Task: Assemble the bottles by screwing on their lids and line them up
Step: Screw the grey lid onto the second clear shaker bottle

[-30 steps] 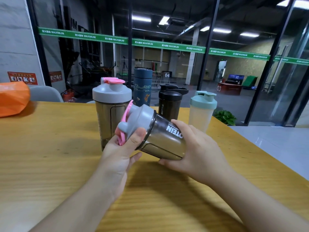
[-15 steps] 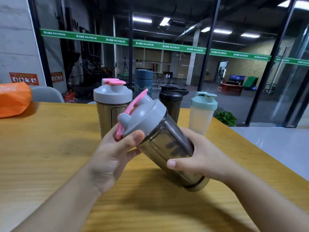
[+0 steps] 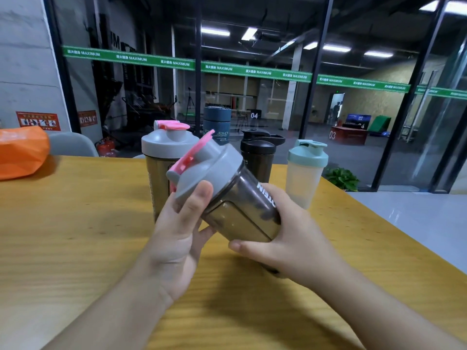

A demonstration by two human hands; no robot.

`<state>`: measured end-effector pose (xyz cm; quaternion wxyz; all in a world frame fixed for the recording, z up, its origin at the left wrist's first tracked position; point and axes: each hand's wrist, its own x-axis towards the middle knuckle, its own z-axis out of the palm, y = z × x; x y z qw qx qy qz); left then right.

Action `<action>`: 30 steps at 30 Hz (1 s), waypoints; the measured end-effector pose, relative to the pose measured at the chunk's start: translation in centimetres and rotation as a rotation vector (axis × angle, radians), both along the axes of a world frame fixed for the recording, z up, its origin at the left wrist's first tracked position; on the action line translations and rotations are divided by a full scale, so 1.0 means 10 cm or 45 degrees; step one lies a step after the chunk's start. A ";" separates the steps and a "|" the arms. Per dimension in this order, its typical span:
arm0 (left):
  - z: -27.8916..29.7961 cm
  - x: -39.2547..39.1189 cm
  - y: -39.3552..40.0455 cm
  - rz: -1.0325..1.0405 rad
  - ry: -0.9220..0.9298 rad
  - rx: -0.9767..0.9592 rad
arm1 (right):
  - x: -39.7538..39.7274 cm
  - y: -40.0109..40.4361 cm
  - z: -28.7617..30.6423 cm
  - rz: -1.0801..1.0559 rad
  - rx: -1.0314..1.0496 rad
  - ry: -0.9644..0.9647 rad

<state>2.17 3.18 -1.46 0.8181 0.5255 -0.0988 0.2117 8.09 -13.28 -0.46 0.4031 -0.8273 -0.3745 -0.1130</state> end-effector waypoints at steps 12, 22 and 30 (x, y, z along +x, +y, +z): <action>-0.07 0.01 -0.05 0.156 0.154 0.034 | 0.06 0.02 -0.06 -0.174 -0.205 -0.260; -0.02 -0.04 0.02 0.128 0.083 0.309 | 0.15 -0.09 0.01 0.183 -0.070 0.215; 0.04 -0.11 0.09 -0.080 -0.046 0.371 | 0.15 -0.12 0.07 0.468 -0.008 0.498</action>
